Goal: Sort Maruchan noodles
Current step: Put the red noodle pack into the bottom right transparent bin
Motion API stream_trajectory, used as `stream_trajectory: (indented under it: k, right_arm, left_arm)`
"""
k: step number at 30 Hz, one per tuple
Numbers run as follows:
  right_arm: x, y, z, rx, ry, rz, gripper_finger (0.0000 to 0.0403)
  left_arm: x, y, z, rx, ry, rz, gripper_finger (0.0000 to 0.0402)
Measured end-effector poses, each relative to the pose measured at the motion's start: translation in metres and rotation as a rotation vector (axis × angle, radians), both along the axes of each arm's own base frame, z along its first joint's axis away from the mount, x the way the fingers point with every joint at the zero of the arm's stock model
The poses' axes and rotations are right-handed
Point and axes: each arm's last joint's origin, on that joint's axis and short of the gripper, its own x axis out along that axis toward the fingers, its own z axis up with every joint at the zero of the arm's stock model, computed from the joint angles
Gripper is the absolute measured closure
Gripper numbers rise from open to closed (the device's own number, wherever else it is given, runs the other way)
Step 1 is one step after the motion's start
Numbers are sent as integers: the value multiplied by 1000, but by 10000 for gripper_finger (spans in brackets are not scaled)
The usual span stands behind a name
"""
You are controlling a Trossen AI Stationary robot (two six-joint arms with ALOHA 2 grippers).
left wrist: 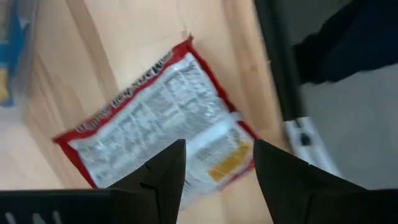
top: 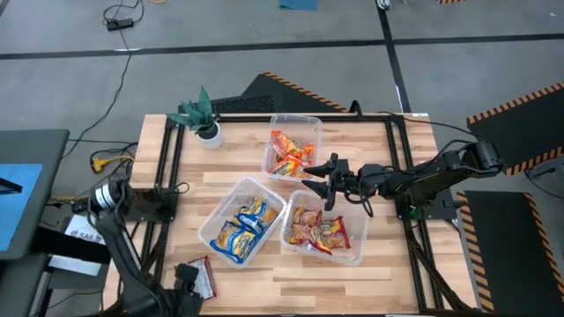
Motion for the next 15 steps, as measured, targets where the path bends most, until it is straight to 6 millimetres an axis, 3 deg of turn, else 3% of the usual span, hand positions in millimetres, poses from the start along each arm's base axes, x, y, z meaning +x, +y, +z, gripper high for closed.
stream_trajectory:
  k: [9, 15]
  right_arm:
    - [0, -6, 0, 0, 0, -24, 177]
    - [0, -10, 0, 0, 4, -43, 177]
  left_arm:
    - [8, -6, -44, 214, 64, -289, 227]
    - [9, -6, -63, 312, 120, -407, 228]
